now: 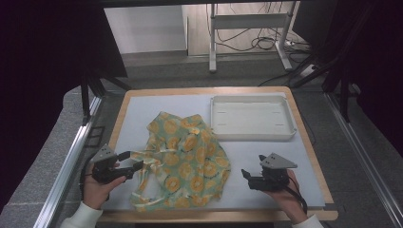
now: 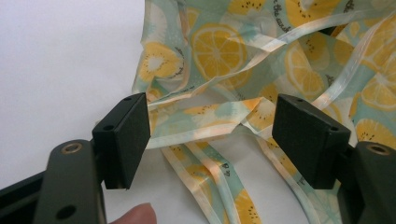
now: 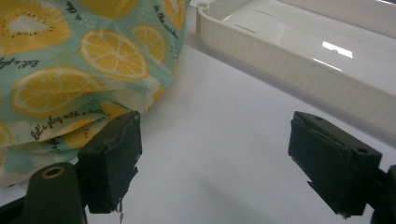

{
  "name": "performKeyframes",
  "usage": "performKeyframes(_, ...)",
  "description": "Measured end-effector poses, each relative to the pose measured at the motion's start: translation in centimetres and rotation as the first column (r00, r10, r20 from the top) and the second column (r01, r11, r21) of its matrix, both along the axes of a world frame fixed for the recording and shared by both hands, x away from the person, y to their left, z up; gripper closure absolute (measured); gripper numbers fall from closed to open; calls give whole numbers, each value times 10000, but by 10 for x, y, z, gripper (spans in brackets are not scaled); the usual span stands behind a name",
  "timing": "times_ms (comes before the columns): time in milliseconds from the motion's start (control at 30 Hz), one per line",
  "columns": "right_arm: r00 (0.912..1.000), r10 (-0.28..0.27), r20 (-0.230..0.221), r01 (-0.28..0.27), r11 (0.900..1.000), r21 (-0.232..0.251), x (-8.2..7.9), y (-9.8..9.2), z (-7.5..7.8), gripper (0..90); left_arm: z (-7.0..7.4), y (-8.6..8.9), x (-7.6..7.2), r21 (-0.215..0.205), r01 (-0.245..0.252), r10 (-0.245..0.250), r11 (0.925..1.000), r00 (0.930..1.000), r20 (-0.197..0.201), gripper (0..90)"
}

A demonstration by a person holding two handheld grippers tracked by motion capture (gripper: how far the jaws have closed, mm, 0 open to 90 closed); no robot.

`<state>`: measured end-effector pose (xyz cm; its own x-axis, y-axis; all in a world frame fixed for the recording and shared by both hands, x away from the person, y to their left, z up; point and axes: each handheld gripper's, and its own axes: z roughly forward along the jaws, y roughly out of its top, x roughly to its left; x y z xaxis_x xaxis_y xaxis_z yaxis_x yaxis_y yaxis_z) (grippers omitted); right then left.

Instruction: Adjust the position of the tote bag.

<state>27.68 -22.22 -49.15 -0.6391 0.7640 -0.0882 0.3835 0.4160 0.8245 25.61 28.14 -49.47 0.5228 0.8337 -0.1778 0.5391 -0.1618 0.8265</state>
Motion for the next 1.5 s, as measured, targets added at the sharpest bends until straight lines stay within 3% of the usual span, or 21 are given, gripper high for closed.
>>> performKeyframes(167, 9997, -12, -250, 10, 10000, -67, 5, 1, -4, 177, -1, 2, 1, -74, -17, 17, 10000, 10000, 7, 258)
performKeyframes(667, 9997, -87, -219, 83, 9997, -214, -1, -1, -5, 177, 4, -2, 5, -132, 211, -211, 9997, 9998, 2, 238)
performKeyframes(1133, 9997, -118, -213, 114, 9997, -215, -4, -3, -4, 178, 20, -4, 7, 24, 185, -186, 9998, 9993, 313, 256)
performKeyframes(1500, 9992, -176, -363, 167, 9996, -241, -2, -4, -6, 178, 25, -1, 20, -78, 282, -282, 9996, 9996, 77, 256)
